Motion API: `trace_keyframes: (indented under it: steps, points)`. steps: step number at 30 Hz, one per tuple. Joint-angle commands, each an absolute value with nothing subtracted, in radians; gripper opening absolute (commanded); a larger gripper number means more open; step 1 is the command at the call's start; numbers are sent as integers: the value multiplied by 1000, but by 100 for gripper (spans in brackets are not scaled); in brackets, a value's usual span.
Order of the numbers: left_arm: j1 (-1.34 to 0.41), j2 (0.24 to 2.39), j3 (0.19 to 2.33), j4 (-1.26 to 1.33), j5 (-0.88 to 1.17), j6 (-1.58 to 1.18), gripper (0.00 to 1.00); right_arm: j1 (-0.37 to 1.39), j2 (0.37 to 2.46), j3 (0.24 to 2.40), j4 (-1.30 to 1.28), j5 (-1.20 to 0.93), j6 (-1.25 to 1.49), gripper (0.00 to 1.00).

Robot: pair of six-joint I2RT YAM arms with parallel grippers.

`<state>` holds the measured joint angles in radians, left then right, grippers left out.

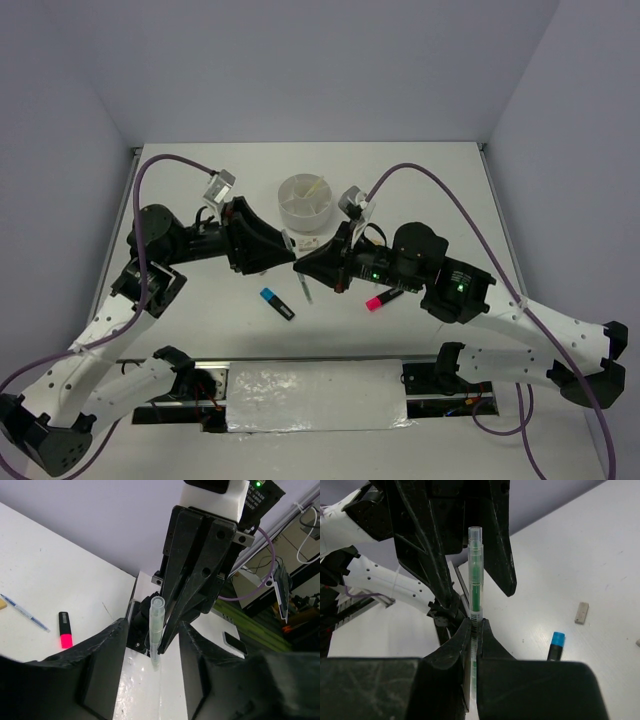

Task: Sort the stationery into containers
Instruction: Close the pen cap on the pen.

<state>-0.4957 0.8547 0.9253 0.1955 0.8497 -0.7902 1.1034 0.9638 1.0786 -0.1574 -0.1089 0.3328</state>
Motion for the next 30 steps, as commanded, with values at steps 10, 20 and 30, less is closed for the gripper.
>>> trace_keyframes:
  steps: [10,20,30]
  points:
    - [-526,868,923,261,825,-764,0,1112,974,1077,-60,-130,359,0]
    - [-531,839,899,371,926,-732,0,1101,1011,1055,-63,-296,350,62]
    - [-540,858,899,384,939,-721,27,1103,1046,1063,-28,-288,354,0]
